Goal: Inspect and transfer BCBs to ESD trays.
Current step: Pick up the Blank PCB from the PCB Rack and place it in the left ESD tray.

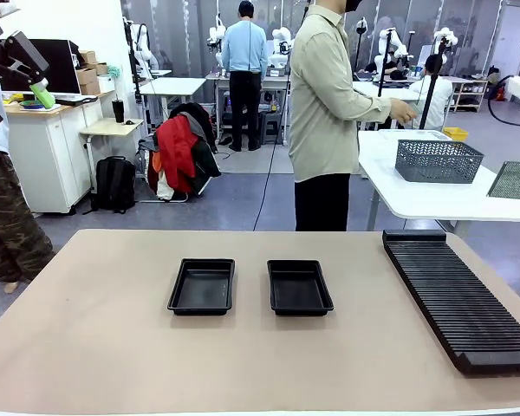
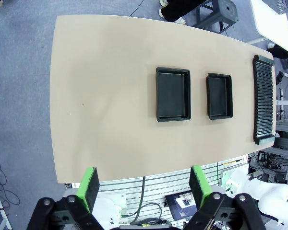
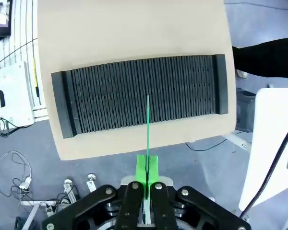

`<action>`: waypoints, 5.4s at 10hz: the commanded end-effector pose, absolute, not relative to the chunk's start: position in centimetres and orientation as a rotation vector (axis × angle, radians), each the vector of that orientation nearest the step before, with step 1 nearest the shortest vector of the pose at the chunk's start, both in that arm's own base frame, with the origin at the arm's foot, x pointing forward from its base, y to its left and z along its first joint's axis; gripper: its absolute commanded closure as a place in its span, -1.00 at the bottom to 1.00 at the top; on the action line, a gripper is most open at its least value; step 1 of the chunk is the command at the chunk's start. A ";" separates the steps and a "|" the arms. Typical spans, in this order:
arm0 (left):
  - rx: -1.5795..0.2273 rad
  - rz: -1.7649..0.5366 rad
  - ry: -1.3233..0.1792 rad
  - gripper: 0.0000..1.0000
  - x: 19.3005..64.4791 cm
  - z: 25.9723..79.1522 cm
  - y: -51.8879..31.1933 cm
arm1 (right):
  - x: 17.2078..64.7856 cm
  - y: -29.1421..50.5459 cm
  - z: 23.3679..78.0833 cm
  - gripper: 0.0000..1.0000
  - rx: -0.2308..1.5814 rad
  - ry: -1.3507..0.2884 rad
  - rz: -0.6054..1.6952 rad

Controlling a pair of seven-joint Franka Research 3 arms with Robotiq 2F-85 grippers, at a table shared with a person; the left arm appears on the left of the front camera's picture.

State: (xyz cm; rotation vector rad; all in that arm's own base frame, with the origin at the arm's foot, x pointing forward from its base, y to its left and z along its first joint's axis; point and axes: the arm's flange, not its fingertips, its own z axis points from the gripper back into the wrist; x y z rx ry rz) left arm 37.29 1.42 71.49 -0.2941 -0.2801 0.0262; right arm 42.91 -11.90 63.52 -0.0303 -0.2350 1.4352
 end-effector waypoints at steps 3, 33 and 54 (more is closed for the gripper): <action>-0.294 0.032 -0.279 -1.00 37.3 71.4 1.5 | 43.2 -12.1 64.1 1.00 -0.038 -0.240 1.434; -0.294 0.032 -0.279 -1.00 37.3 71.4 1.5 | 45.1 27.4 46.8 0.96 0.856 -0.107 0.280; -0.294 0.032 -0.279 -1.00 37.3 71.4 1.5 | 49.5 42.5 29.4 0.96 0.849 -0.121 -0.097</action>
